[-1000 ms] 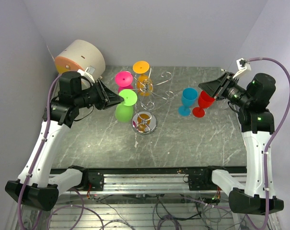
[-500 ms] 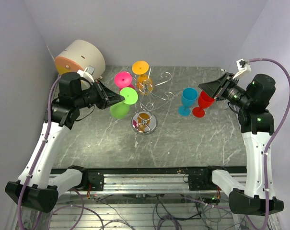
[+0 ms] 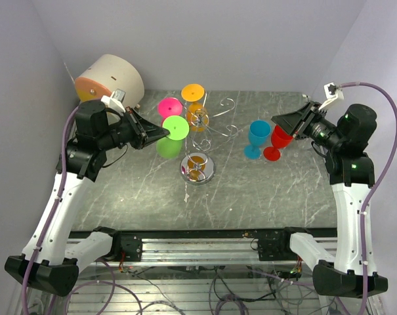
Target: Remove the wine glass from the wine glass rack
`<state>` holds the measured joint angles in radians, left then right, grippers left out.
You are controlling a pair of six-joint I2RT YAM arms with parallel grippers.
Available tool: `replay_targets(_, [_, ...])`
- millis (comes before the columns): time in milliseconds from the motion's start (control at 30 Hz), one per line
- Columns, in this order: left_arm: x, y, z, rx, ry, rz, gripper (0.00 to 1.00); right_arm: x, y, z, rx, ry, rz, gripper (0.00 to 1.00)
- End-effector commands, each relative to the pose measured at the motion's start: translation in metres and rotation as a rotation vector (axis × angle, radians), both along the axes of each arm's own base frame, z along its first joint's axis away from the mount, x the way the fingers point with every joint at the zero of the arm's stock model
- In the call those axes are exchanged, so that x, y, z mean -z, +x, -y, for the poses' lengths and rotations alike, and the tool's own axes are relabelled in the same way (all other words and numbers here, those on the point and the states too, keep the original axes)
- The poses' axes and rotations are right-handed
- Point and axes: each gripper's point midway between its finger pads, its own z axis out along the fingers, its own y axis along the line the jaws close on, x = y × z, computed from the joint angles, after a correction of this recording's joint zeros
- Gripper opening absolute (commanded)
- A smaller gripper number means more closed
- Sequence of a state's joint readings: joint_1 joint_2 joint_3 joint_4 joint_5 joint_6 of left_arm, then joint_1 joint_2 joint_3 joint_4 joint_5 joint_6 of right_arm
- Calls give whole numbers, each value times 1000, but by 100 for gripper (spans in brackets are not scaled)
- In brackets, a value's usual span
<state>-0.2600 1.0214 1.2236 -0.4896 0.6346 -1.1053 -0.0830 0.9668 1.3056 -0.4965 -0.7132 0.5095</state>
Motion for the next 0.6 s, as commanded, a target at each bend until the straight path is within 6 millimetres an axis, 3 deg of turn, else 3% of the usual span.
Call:
replay_targets(0, [-17, 2, -1, -30, -25, 45, 9, -9, -4, 0, 8, -7, 42, 22])
replay_targets(233, [-16, -3, -12, -88, 29, 35, 9, -8, -4, 0, 7, -7, 43, 22])
replay_targets(567, [-29, 1, -29, -191, 86, 102, 10, -7, -4, -1, 4, 0, 46, 22])
